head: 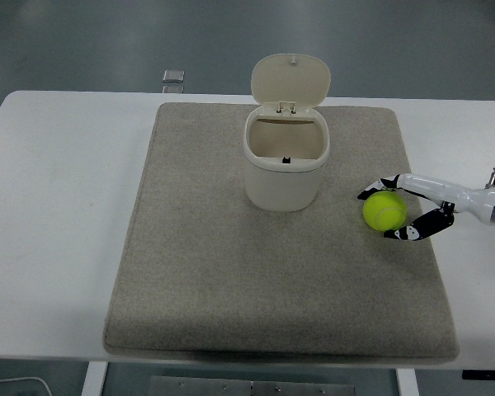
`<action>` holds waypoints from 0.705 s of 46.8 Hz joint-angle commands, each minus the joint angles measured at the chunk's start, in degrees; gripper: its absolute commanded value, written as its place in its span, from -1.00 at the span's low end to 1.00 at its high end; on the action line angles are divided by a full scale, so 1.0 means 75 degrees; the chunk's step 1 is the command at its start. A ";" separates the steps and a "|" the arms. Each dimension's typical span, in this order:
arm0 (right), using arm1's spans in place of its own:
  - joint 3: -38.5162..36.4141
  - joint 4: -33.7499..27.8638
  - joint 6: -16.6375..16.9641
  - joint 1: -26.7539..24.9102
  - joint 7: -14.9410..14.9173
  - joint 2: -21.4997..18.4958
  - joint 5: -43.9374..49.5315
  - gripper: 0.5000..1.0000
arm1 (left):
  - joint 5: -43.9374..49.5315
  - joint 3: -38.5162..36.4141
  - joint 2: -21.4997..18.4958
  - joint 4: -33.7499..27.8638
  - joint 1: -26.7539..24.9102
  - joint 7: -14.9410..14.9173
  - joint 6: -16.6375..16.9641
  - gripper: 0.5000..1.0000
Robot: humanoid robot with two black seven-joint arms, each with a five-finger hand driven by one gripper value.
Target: Pick up the tennis ball and place it in the box.
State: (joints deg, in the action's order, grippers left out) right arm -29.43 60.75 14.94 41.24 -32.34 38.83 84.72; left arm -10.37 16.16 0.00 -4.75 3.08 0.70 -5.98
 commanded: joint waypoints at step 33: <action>-0.0434 0.0361 0.0246 0.0372 -0.0354 0.0131 -0.0304 -1.00 | 0.0000 0.0002 0.0000 0.0000 0.0000 0.0000 0.0000 0.97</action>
State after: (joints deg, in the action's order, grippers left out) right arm -31.67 62.95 16.00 43.45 -35.01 39.61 83.08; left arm -10.37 16.15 0.00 -4.75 3.08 0.70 -5.98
